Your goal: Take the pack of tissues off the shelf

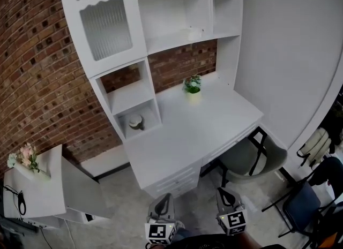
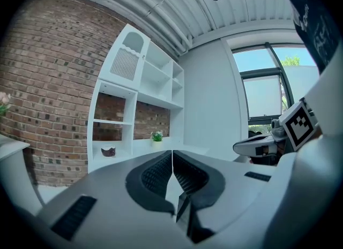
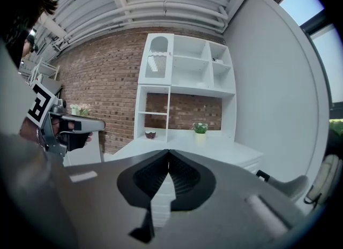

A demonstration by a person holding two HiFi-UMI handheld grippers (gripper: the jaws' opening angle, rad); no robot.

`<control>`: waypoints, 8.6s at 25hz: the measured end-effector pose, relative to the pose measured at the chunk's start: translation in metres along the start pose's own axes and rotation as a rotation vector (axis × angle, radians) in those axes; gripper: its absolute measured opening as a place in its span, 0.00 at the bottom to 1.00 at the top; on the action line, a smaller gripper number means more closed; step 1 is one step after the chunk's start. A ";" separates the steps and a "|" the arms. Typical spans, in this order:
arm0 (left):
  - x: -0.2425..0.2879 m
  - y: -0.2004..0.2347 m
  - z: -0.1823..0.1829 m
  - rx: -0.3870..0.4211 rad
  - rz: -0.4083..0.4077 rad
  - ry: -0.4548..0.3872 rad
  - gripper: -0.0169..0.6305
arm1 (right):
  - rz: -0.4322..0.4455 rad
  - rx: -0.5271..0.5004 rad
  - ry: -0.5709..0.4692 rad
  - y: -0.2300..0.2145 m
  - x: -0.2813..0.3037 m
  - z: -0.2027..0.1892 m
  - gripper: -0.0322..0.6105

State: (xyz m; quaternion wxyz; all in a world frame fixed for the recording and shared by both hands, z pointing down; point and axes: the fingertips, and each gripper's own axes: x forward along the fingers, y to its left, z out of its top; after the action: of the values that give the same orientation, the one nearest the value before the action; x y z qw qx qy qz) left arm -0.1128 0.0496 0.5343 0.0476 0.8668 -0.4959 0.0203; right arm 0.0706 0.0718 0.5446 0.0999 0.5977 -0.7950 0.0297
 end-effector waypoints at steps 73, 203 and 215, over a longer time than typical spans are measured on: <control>0.298 0.144 0.066 0.107 0.018 -0.047 0.04 | 0.004 0.012 -0.008 -0.149 0.306 0.075 0.06; 0.334 0.186 0.065 0.037 0.276 -0.038 0.04 | 0.363 0.021 -0.376 -0.225 0.402 0.321 0.61; 0.331 0.179 0.059 0.031 0.268 -0.032 0.05 | 0.407 0.073 -0.220 -0.183 0.405 0.204 0.61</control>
State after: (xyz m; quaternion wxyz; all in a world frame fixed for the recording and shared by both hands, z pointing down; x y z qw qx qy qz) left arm -0.0997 -0.3301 0.5141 0.0230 0.7936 -0.6076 0.0204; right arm 0.1125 -0.3963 0.4108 -0.0172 0.4279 -0.9036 0.0128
